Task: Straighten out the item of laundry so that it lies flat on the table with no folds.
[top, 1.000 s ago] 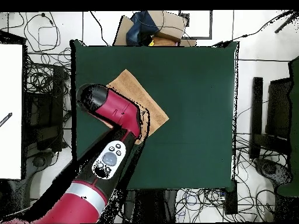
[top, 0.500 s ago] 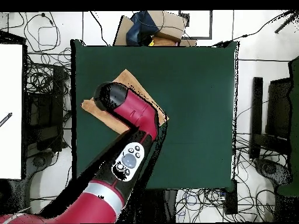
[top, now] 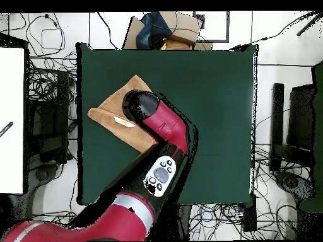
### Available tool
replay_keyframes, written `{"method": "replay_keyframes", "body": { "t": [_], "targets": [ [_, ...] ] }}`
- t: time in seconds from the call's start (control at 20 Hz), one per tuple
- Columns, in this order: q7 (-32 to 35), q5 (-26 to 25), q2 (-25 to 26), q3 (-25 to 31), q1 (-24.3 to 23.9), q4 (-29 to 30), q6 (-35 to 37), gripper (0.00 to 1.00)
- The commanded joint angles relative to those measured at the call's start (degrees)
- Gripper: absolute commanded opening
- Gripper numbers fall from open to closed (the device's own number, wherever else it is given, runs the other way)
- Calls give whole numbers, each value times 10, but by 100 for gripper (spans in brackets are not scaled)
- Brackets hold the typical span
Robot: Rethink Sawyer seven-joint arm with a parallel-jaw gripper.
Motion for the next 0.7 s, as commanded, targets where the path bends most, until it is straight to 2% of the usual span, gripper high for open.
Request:
{"method": "replay_keyframes", "body": {
  "t": [0.05, 0.35, 0.7],
  "targets": [
    [-52, -32, 15, 95, -25, 75, -85, 100],
    [-15, -43, 43, 92, -21, 48, -84, 100],
    [-24, -47, 47, 110, -38, 70, -121, 100]
  ]
}}
